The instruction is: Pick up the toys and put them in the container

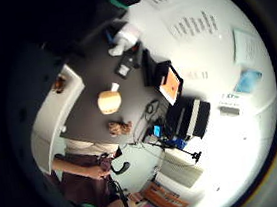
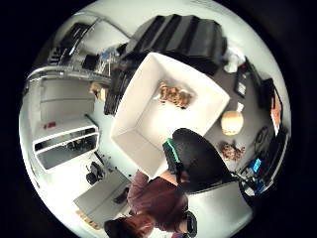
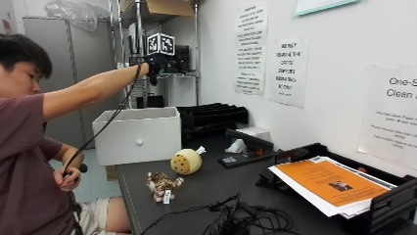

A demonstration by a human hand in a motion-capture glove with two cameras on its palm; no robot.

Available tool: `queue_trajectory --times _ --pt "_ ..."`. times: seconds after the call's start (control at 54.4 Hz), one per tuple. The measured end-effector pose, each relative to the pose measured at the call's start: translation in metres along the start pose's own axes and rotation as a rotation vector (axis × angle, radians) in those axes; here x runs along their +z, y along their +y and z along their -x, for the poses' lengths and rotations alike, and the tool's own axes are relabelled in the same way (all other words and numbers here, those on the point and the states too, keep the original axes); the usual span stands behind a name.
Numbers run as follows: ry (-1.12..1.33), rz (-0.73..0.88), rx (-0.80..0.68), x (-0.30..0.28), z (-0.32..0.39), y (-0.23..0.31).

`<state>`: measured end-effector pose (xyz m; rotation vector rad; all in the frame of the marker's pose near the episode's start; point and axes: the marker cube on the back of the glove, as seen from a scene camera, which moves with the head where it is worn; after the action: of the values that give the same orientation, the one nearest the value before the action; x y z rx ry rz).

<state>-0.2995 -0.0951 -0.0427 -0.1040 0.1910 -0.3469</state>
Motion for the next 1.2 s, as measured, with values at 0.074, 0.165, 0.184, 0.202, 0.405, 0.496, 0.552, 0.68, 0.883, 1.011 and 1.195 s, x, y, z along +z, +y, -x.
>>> queue_trajectory --times 0.074,0.165,0.184,0.202,0.405,0.496,0.552,0.68,0.883,1.011,1.195 --pt "-0.007 -0.020 0.054 0.003 -0.041 0.019" --pt "-0.013 -0.018 0.083 0.014 -0.072 0.038" --pt "-0.012 -0.014 0.085 0.018 -0.079 0.043" --pt "-0.010 -0.008 0.089 0.025 -0.089 0.051" --pt "-0.016 0.058 0.085 0.124 -0.164 0.117" --pt "-0.044 0.104 0.079 0.178 -0.186 0.138" --pt "-0.076 0.134 0.077 0.213 -0.193 0.146" --pt "-0.140 0.251 0.062 0.308 -0.197 0.158" --pt "-0.201 0.359 0.000 0.410 -0.169 0.158" --pt "-0.175 0.187 0.022 0.435 -0.166 0.151" --pt "-0.229 0.042 0.014 0.433 -0.168 0.139"
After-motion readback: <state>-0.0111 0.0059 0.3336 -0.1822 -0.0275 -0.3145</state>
